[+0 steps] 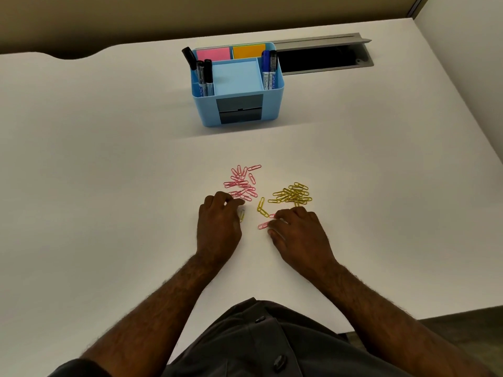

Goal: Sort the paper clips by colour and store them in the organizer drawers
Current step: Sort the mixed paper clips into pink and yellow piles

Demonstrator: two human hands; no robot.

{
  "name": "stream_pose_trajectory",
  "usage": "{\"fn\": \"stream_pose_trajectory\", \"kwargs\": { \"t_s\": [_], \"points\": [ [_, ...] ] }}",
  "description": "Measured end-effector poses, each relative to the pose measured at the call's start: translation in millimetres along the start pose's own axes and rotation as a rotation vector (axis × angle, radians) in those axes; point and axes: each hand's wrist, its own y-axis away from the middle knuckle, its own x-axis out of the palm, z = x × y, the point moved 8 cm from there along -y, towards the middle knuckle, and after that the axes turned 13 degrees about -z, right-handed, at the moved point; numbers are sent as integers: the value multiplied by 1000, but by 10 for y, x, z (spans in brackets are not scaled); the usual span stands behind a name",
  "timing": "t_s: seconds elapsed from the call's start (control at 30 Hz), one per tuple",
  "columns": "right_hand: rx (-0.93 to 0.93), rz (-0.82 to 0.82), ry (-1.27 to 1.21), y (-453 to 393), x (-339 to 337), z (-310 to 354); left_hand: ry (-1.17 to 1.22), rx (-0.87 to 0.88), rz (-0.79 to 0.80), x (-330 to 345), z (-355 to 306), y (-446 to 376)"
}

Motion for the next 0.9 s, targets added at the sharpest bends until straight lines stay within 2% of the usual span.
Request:
{"fn": "stream_pose_trajectory", "kwargs": {
  "t_s": [0.4,0.6,0.67,0.8,0.9],
  "points": [
    [-233,130,-28,13,205,685,-1,-184,-34,-145,381,67],
    [-325,130,-61,-204,355,897,50,-237,-125,-286,448,18],
    [-315,110,-60,-315,354,883,50,-241,-135,-298,480,14],
    [-183,75,-41,-456,293,651,51,-217,-124,-267,479,33],
    [-222,52,-17,-338,286,540,56,-220,-111,-221,467,58]
  ]
}}
